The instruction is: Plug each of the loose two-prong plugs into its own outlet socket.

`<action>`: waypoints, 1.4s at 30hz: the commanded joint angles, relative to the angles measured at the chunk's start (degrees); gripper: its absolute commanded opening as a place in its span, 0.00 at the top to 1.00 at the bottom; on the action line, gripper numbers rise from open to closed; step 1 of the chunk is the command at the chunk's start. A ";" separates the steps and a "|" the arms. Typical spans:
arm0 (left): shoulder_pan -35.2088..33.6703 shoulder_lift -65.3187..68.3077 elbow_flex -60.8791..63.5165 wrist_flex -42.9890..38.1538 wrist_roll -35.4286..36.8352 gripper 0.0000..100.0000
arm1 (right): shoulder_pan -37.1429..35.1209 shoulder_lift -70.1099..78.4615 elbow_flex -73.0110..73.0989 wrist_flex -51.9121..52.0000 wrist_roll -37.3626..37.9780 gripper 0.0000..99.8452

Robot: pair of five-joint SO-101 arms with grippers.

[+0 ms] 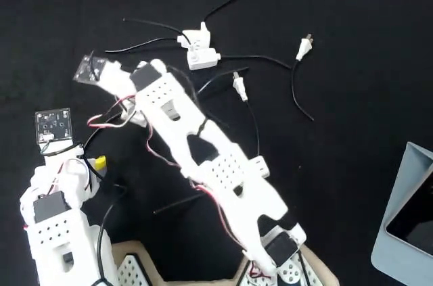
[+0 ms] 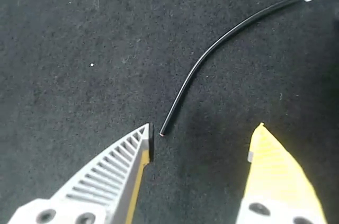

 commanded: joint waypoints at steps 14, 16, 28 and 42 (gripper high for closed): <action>-0.31 -0.62 -0.40 -1.23 0.18 0.70 | -0.97 13.05 -27.03 4.22 6.51 0.96; -0.31 -0.62 -0.40 -1.23 0.18 0.70 | -0.88 12.70 -29.41 7.47 6.24 0.98; -0.31 -0.62 -0.31 -1.23 0.18 0.70 | -0.26 4.00 -29.32 18.46 -6.51 0.99; -0.22 -0.62 0.57 -3.69 0.18 0.70 | 4.92 -13.14 -12.44 18.73 -18.81 0.99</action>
